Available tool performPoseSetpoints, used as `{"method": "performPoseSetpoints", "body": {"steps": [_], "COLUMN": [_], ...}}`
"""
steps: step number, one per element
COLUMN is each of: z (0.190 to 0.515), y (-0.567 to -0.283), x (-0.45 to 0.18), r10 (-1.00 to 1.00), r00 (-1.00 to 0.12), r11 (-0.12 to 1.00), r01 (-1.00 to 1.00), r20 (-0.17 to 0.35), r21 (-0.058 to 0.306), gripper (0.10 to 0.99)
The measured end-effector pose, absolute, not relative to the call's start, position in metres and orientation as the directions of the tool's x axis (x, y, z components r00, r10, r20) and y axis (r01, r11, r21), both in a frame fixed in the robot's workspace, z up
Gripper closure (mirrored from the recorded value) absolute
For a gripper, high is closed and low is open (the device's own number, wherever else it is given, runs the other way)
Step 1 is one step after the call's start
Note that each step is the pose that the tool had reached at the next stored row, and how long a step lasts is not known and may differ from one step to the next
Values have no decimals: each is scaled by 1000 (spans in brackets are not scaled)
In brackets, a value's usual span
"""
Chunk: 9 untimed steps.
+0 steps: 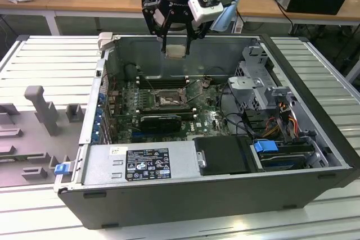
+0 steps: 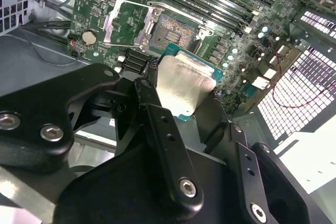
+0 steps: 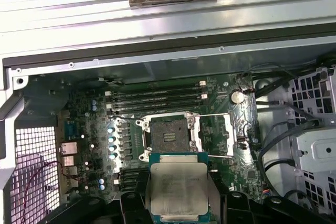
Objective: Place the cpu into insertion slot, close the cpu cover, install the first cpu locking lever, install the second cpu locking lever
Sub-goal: 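Place the cpu into insertion slot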
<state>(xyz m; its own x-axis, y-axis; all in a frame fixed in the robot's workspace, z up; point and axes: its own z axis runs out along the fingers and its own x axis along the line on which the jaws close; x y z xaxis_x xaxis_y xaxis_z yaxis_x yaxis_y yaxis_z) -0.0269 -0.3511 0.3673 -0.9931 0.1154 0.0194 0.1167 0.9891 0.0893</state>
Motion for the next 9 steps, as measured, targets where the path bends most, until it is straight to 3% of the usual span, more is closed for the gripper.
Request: {"method": "performPoseSetpoints", "body": {"steps": [9], "z": [367], "y": [-351], "x": [-27], "r10": [122], "r00": [-992], "r11": [988], "r01": [123], "r20": [19], "r21": [89], "gripper": [557]}}
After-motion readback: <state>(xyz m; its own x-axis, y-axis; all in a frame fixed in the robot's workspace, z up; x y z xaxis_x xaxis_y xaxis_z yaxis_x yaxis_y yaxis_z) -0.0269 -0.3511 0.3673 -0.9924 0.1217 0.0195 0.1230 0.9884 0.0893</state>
